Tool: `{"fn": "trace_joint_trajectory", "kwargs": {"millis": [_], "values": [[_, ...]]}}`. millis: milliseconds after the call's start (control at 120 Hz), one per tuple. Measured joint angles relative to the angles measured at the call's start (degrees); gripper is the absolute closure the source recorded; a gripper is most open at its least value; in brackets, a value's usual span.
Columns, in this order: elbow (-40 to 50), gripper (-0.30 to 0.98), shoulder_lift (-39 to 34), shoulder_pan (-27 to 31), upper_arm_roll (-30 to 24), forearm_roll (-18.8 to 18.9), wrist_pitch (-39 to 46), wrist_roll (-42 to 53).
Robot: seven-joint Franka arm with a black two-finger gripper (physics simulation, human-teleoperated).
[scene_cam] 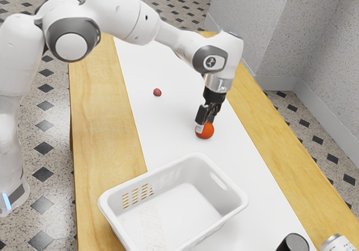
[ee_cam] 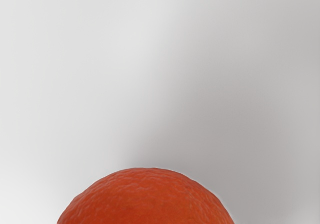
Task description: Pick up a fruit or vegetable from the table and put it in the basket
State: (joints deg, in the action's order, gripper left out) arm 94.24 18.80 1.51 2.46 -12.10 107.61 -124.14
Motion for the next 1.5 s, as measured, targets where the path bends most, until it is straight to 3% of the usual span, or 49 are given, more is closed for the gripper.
{"fn": "trace_joint_trajectory", "kwargs": {"millis": [250, 475, 617, 775, 950, 1058, 1183, 1333, 1500], "values": [[-0.14, 0.01, 2.28, 0.39, -0.32, -1.17, 1.56, 0.79], [-0.17, 0.40, 2.08, 0.21, -0.36, -2.38, 1.47, 1.95], [0.13, 0.55, -1.59, -1.88, -0.29, -2.41, 1.09, 2.53], [2.48, 0.49, -8.25, -6.88, -0.06, -1.91, 1.06, 2.75], [11.98, 0.44, -20.91, -20.36, -0.32, -1.49, 1.38, 1.72], [13.30, 0.41, -23.83, -27.99, -0.64, -1.27, 1.66, 0.33], [14.50, 0.36, -23.97, -29.25, -5.88, 0.08, 3.32, -2.20], [18.02, 0.38, -23.84, -29.88, -8.17, 0.66, 6.01, -4.83], [18.43, 0.12, -24.37, -29.26, -8.92, 1.52, 7.56, -6.87]]}}
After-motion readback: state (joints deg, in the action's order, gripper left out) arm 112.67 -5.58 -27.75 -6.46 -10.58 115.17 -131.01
